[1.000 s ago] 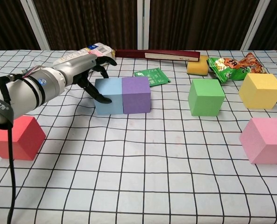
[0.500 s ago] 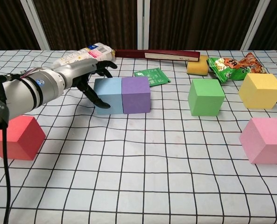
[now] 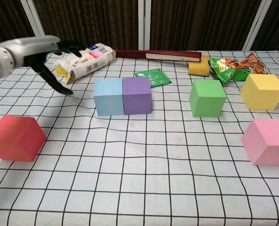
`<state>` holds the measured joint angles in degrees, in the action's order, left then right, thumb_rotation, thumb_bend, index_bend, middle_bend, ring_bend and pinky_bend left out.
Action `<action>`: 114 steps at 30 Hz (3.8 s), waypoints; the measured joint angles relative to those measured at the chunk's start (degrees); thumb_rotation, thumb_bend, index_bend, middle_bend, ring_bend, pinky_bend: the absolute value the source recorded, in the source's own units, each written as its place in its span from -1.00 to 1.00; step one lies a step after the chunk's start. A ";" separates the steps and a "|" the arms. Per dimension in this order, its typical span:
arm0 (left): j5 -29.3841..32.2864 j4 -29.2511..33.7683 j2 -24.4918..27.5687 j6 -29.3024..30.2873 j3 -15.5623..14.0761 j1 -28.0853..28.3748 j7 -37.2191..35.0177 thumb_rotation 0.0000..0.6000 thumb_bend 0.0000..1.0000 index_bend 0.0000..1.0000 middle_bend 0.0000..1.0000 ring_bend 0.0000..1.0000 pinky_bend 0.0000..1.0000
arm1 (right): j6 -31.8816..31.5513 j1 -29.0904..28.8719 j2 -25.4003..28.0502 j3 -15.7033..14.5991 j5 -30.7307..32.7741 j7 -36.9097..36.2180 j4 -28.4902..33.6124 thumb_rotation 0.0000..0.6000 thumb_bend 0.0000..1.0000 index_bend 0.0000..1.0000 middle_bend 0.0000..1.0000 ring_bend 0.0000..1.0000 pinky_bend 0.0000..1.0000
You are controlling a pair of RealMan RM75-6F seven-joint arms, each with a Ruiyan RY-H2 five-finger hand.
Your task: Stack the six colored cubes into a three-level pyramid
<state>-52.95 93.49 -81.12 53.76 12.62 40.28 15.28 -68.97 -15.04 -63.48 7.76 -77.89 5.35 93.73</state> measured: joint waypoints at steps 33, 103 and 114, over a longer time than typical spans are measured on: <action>-30.29 -11.62 11.53 30.27 -12.59 -25.78 -17.79 1.00 -0.95 -0.85 -0.69 -0.97 -0.82 | 26.87 -26.06 -21.00 4.45 15.95 4.60 -16.30 1.00 -0.91 -1.00 -0.69 -1.00 -1.00; -33.40 -13.61 10.88 26.03 -11.59 -28.62 -25.64 1.00 -0.95 -0.84 -0.70 -0.97 -0.82 | 23.65 -34.96 -36.50 3.95 2.34 -10.58 -34.59 1.00 -0.71 -1.00 0.10 -0.75 -1.00; -33.54 -13.63 10.91 25.91 -11.37 -28.65 -25.87 1.00 -0.95 -0.84 -0.71 -0.97 -0.82 | 24.10 -35.37 -36.73 4.17 3.36 -9.07 -34.56 1.00 -0.70 -1.00 0.10 -0.76 -1.00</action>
<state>-86.49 79.86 -70.22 79.68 1.24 11.64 -10.59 -44.88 -50.41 -100.21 11.93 -74.53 -3.71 59.17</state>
